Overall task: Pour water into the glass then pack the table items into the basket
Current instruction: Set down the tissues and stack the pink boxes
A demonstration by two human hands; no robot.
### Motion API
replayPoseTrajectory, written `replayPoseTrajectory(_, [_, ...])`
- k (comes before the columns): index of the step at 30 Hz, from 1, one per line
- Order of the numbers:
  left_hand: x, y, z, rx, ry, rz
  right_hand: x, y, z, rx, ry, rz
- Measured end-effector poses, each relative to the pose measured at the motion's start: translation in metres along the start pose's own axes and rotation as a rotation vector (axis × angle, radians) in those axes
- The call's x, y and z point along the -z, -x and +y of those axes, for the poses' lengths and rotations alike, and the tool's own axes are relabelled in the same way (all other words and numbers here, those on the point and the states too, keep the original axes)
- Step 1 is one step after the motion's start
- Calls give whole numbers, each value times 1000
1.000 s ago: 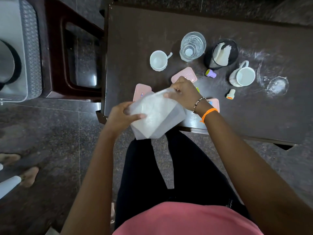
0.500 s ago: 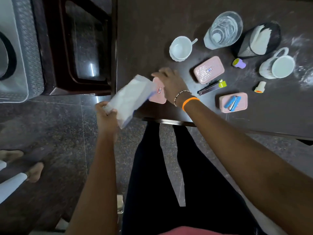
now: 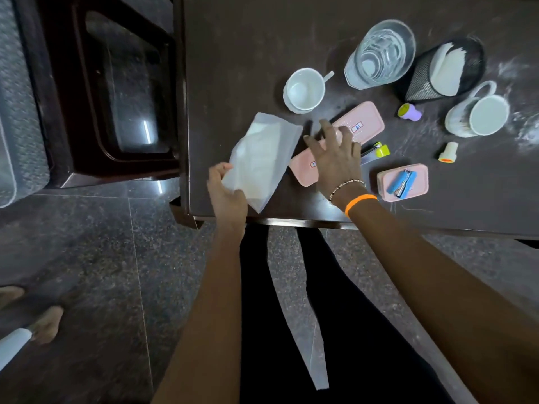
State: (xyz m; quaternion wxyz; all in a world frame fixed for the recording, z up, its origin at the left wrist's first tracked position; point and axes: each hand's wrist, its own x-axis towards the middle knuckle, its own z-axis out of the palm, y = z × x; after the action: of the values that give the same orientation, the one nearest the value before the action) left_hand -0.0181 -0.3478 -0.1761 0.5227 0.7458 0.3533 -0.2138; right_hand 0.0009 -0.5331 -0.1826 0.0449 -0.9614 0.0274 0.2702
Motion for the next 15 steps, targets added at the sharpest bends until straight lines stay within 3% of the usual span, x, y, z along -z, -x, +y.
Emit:
replayPoseTrajectory(4, [-19,2,11,-357,-652,205,5,8,25,-122,-140,172])
replayPoseTrajectory(6, [-28,4,8,-585,-918,157,5,8,36,-164,-181,237])
replayPoseTrajectory(8, [-34,3,2,-702,-1050,3,4,7,46,-177,-215,263])
replayPoseTrajectory(11, [-39,-5,-11,-580,-1150,-189,3,2,55,-160,-267,247])
replayPoseTrajectory(15, [-48,-7,-16,-396,-1303,-244,4,-6,58,-191,-373,216])
